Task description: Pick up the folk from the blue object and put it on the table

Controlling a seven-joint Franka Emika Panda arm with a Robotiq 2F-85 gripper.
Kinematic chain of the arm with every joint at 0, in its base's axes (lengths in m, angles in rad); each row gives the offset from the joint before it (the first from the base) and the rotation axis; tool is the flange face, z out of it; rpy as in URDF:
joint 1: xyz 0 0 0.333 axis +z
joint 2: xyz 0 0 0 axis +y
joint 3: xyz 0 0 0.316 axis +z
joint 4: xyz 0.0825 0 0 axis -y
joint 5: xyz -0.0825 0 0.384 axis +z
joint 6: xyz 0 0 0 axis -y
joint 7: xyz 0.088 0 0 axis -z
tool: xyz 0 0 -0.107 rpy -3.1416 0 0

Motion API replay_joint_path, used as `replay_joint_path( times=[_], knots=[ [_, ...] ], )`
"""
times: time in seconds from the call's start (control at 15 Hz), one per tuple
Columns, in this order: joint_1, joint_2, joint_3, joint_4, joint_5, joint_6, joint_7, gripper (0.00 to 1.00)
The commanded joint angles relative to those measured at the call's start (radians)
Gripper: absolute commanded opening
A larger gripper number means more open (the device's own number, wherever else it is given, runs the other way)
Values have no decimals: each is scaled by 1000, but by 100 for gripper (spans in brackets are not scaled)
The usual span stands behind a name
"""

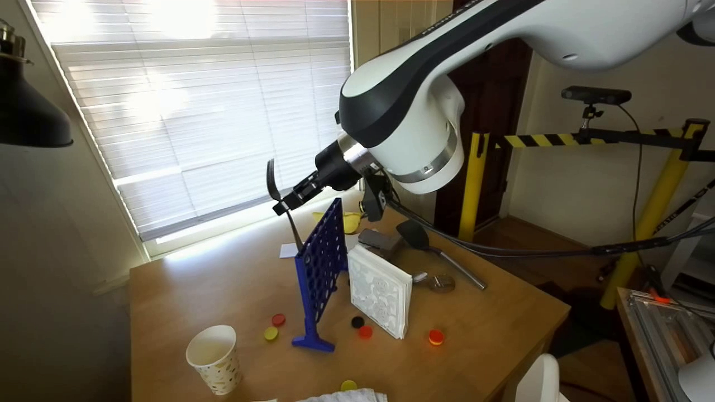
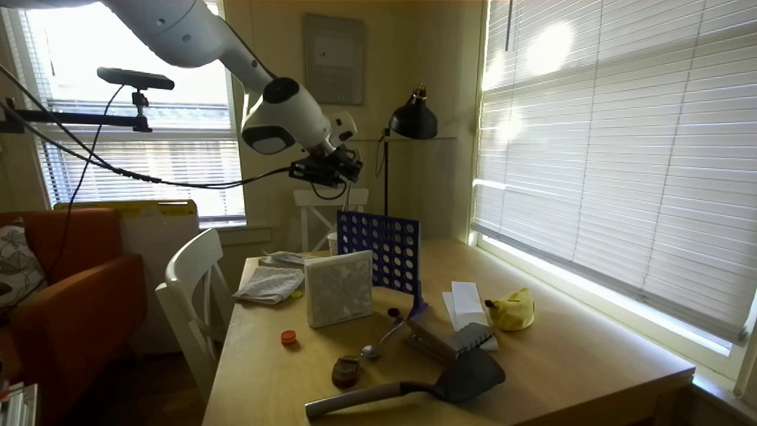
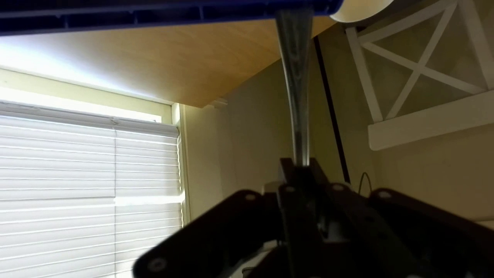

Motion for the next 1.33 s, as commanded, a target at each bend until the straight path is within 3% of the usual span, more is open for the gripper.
replay_joint_path(
  times=[0.0,0.4,0.73,1.0,1.27],
  knots=[
    [-51,-8,70,20,31,22,-41,2],
    [-118,-80,153,4,43,29,-18,2],
    [-95,-235,69,-161,13,-77,79,2],
    [-52,-344,-26,-367,-183,-224,262,2],
    [-58,-435,-34,-451,-419,-412,431,2]
  ],
)
